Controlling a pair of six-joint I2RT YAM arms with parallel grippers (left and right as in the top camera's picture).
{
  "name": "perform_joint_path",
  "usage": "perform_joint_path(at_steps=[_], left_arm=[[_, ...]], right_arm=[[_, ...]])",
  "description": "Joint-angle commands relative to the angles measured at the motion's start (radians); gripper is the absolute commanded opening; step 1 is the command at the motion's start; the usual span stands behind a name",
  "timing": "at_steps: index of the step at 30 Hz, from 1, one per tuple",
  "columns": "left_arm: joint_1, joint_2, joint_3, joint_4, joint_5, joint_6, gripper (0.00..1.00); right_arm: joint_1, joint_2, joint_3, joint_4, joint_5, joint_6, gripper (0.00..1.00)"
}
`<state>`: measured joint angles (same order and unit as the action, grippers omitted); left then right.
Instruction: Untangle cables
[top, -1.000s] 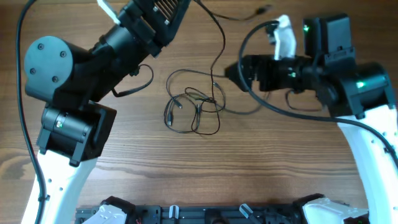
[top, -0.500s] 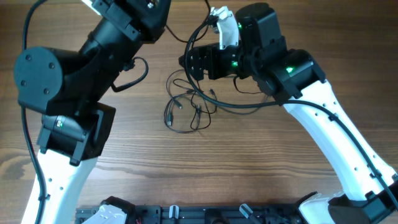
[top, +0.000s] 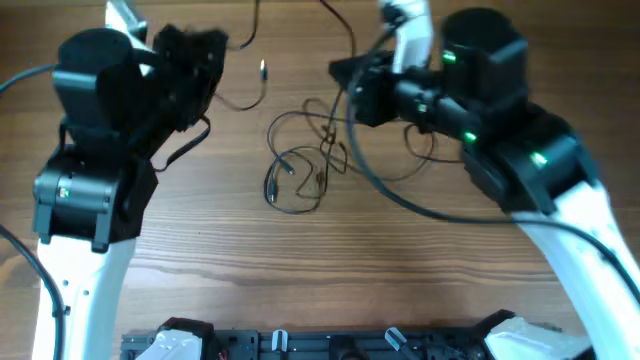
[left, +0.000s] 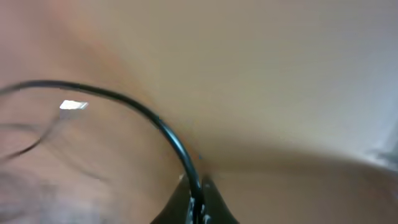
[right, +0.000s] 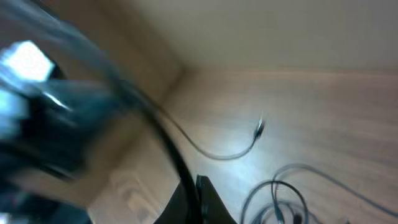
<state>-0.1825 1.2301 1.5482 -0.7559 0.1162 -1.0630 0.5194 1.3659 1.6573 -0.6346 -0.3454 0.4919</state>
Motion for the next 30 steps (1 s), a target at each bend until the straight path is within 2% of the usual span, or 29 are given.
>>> perform_joint_path(at_steps=[1, 4, 5, 6, 7, 8, 10, 11, 12, 13, 14, 15, 16, 17, 20, 21, 22, 24, 25, 26, 27, 28, 30], left_arm=[[0.006, 0.064, -0.007, -0.185, -0.345, 0.125, 0.04], [0.006, 0.169, -0.007, -0.322, -0.341, 0.125, 0.09], [0.006, 0.193, -0.007, -0.341, -0.325, 0.125, 0.15], [0.006, 0.215, -0.007, -0.35, -0.278, 0.125, 0.3], [0.006, 0.231, -0.007, -0.353, -0.229, 0.125, 0.33], [0.006, 0.243, -0.007, -0.353, -0.189, 0.127, 0.37], [0.006, 0.252, -0.007, -0.357, -0.137, 0.144, 0.37], [0.005, 0.252, -0.007, -0.379, -0.121, 0.144, 0.37], [0.005, 0.251, -0.007, -0.399, -0.104, 0.149, 0.38], [0.005, 0.251, -0.007, -0.416, -0.068, 0.219, 0.4], [0.005, 0.251, -0.007, -0.416, -0.021, 0.321, 0.43], [0.004, 0.251, -0.007, -0.416, 0.01, 0.375, 0.45], [-0.002, 0.251, -0.007, -0.415, 0.093, 0.454, 0.49], [-0.014, 0.251, -0.007, -0.412, 0.149, 0.489, 0.5], [-0.053, 0.251, -0.007, -0.4, 0.233, 0.539, 0.52], [-0.09, 0.251, -0.007, -0.393, 0.277, 0.565, 0.54], [-0.124, 0.251, -0.007, -0.393, 0.279, 0.566, 0.61], [-0.165, 0.251, -0.007, -0.393, 0.279, 0.566, 0.72], [-0.181, 0.251, -0.007, -0.392, 0.276, 0.566, 0.76], [-0.196, 0.251, -0.007, -0.385, 0.276, 0.566, 0.77], [-0.205, 0.251, -0.007, -0.37, 0.276, 0.565, 0.84], [-0.207, 0.251, -0.007, -0.359, 0.276, 0.56, 0.84], [-0.206, 0.251, -0.007, -0.332, 0.276, 0.558, 0.84]], right_arm=[[-0.018, -0.114, 0.018, 0.102, 0.178, 0.133, 0.05], [-0.018, -0.154, 0.018, 0.212, 0.201, 0.103, 0.04], [-0.018, -0.142, 0.018, 0.188, 0.201, 0.066, 0.04], [-0.018, -0.127, 0.018, 0.157, 0.201, 0.066, 0.04], [-0.018, -0.107, 0.018, 0.132, 0.201, 0.113, 0.04], [-0.018, -0.095, 0.018, 0.133, 0.201, 0.212, 0.04], [-0.024, -0.082, 0.018, 0.198, 0.2, 0.559, 0.04], [-0.027, -0.082, 0.018, 0.253, 0.196, 0.662, 0.04], [-0.027, -0.082, 0.018, 0.306, 0.198, 0.625, 0.04], [-0.026, -0.081, 0.018, 0.333, 0.213, 0.449, 0.04], [-0.026, -0.079, 0.018, 0.25, 0.315, 0.262, 0.05], [-0.026, -0.069, 0.018, 0.119, 0.489, 0.211, 0.05], [-0.027, -0.017, 0.018, -0.134, 0.732, 0.215, 0.05], [-0.028, 0.028, 0.018, -0.222, 0.687, 0.214, 0.04], [-0.031, 0.059, 0.018, -0.167, 0.362, 0.216, 0.04], [-0.042, 0.048, 0.018, -0.023, 0.096, 0.244, 0.04], [-0.05, 0.038, 0.018, 0.121, -0.082, 0.327, 0.04], [-0.055, 0.031, 0.018, 0.372, -0.249, 0.42, 0.05], [-0.055, 0.031, 0.018, 0.448, -0.255, 0.39, 0.05], [-0.055, 0.033, 0.018, 0.381, -0.178, 0.331, 0.05], [-0.055, 0.033, 0.018, 0.227, -0.029, 0.29, 0.05], [-0.055, 0.035, 0.018, 0.07, 0.093, 0.325, 0.04], [-0.055, 0.036, 0.018, -0.05, 0.105, 0.361, 0.04]])
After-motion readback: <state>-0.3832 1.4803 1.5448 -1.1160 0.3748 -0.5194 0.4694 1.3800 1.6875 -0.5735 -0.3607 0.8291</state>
